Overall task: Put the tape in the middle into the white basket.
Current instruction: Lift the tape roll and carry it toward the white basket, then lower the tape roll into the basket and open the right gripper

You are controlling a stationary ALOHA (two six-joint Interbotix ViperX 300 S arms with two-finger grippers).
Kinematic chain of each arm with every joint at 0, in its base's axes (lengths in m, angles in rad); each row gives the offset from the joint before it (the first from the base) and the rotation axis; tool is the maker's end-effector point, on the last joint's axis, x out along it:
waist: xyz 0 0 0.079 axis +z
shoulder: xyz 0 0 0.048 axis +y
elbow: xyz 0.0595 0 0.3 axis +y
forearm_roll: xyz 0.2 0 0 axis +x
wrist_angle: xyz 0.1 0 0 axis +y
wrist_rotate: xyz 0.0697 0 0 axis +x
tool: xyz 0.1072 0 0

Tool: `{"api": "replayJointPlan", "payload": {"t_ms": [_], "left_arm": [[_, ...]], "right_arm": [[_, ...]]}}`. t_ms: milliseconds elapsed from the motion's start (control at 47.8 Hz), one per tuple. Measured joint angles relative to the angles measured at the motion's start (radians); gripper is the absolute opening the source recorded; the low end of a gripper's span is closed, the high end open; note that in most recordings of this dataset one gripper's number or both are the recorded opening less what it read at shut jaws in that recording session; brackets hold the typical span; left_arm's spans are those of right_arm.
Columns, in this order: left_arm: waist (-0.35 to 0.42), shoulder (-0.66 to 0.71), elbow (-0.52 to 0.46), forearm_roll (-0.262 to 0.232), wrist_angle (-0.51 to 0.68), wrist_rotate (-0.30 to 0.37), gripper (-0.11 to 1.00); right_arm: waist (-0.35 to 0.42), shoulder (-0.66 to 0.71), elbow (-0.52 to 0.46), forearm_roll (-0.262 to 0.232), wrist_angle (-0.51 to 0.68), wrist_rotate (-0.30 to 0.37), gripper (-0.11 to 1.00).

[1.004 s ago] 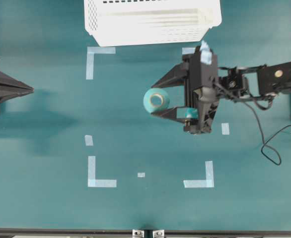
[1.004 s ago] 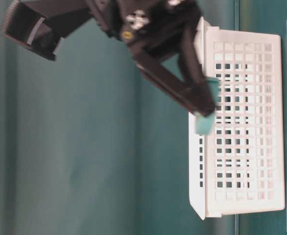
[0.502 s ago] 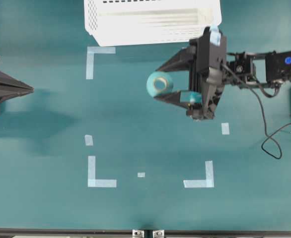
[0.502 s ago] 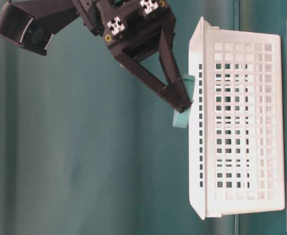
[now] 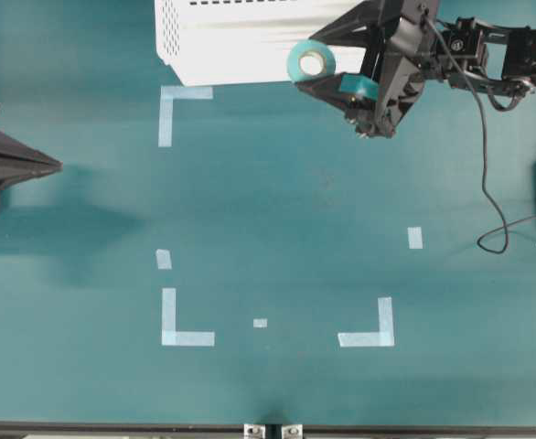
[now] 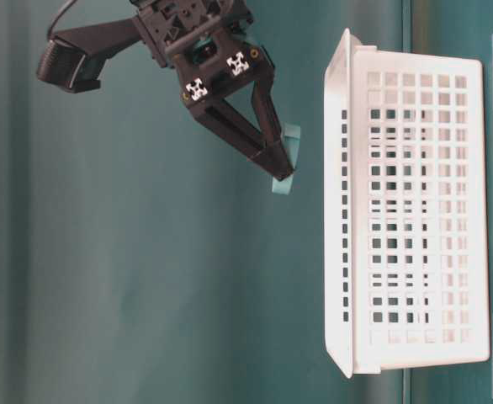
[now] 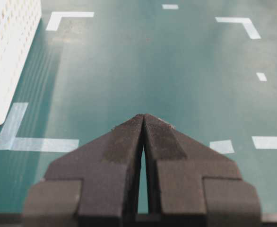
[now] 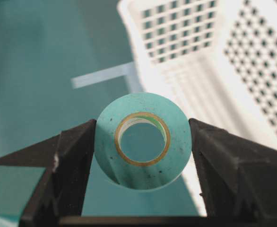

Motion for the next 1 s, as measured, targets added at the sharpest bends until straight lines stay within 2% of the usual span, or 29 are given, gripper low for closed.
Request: {"api": "replayJointPlan", "payload": {"t_ms": [146,523,1004], "left_arm": [[0.000,0.000,0.000,0.000,0.002,0.000,-0.11],[0.002,0.000,0.000,0.002,0.000,0.000,-0.11],[0.002,0.000,0.000,0.000,0.000,0.000,-0.11]], "right_arm": [[-0.063,0.000,0.003,-0.009,0.000,0.000,0.67],[-0.158,0.000,0.015,-0.018,0.000,0.002,0.67],[-0.178,0.021,0.017,-0.029,0.000,-0.002,0.67]]}}
